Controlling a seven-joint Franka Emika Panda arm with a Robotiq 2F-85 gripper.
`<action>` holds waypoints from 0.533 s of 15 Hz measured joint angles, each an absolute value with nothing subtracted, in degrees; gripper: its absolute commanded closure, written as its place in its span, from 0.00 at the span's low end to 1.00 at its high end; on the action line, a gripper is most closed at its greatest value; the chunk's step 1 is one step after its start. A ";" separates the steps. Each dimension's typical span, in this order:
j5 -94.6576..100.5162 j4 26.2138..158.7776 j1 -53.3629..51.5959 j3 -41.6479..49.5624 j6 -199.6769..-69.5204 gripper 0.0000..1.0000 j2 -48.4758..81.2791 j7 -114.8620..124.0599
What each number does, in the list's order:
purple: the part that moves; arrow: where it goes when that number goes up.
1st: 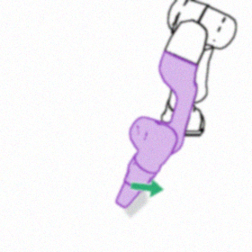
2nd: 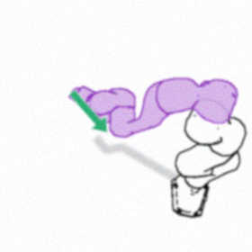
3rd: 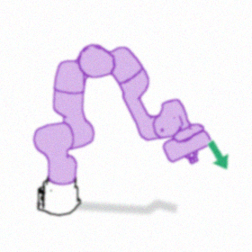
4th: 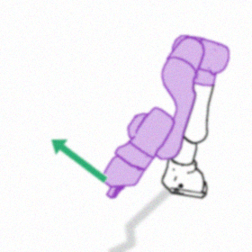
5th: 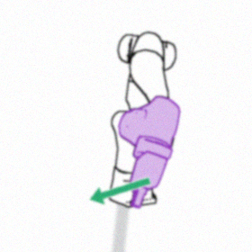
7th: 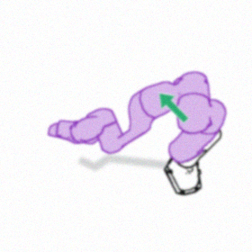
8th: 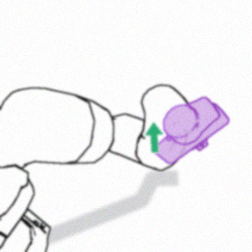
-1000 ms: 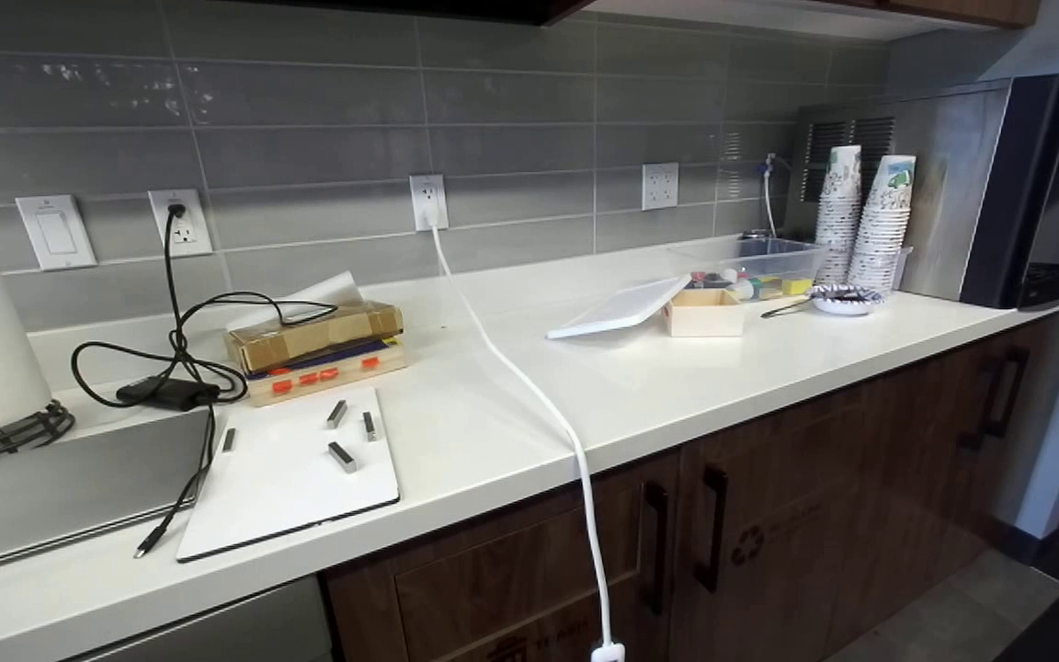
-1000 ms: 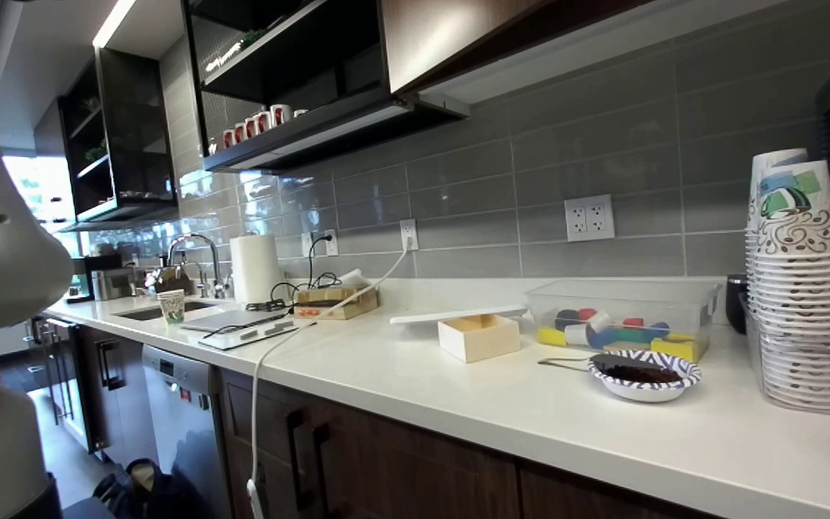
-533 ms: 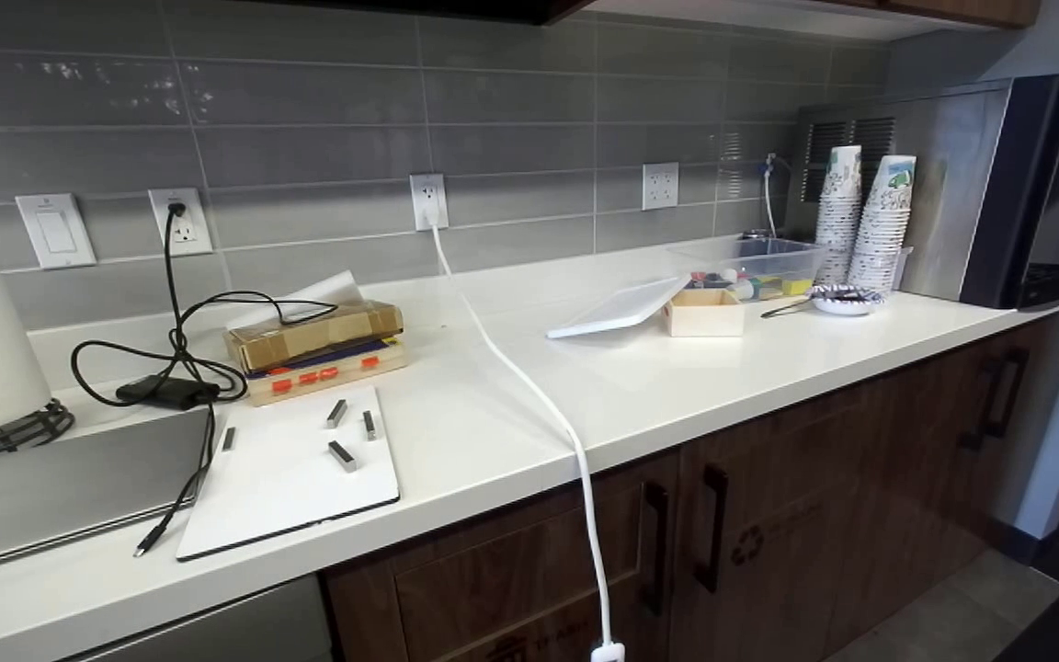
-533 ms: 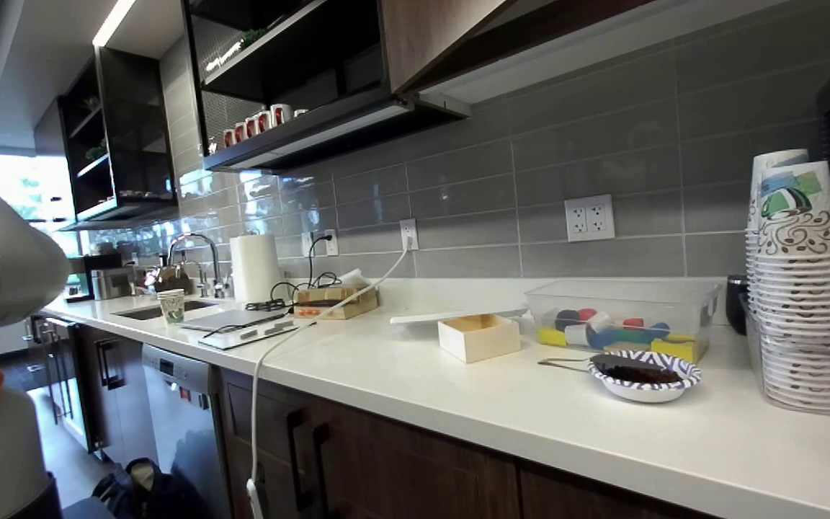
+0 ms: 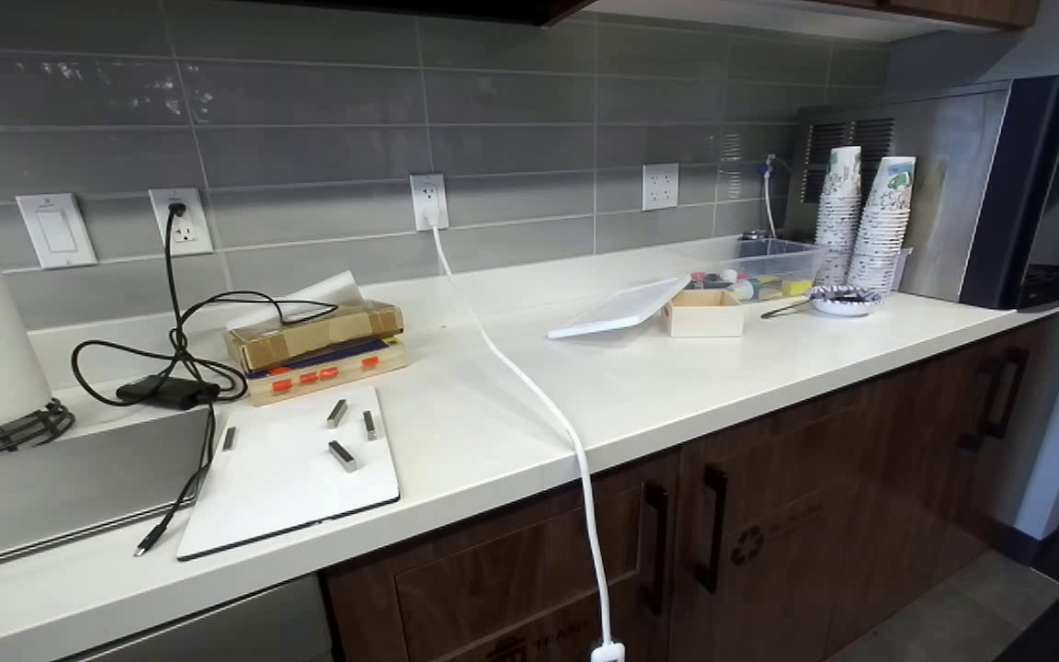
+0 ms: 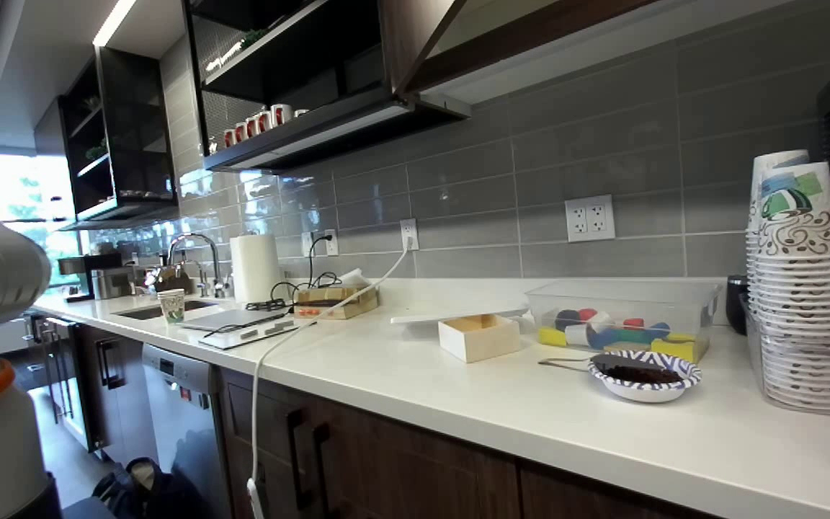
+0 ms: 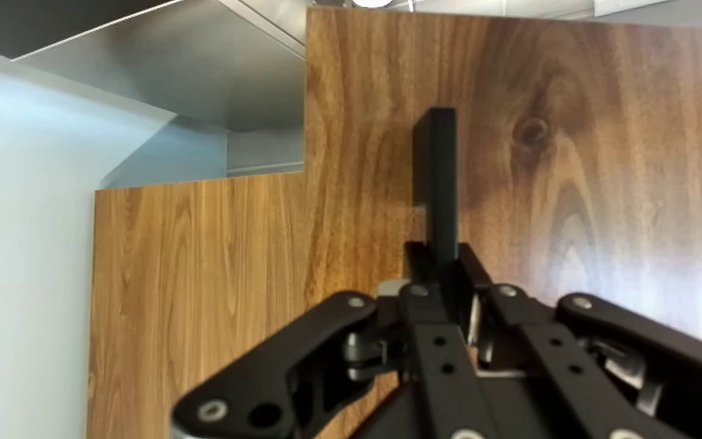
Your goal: Partially open the cupboard's left door, then close it
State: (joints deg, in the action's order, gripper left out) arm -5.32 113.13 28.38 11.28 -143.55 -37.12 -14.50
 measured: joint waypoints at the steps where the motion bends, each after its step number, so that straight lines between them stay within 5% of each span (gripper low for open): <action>1: -3.71 114.47 28.06 11.28 -143.55 0.97 -38.87 -13.07; 8: 1.92 117.25 26.00 11.85 -143.52 0.97 -42.79 -8.09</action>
State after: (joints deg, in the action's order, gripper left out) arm 1.92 117.25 26.00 11.85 -143.52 -42.79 -8.09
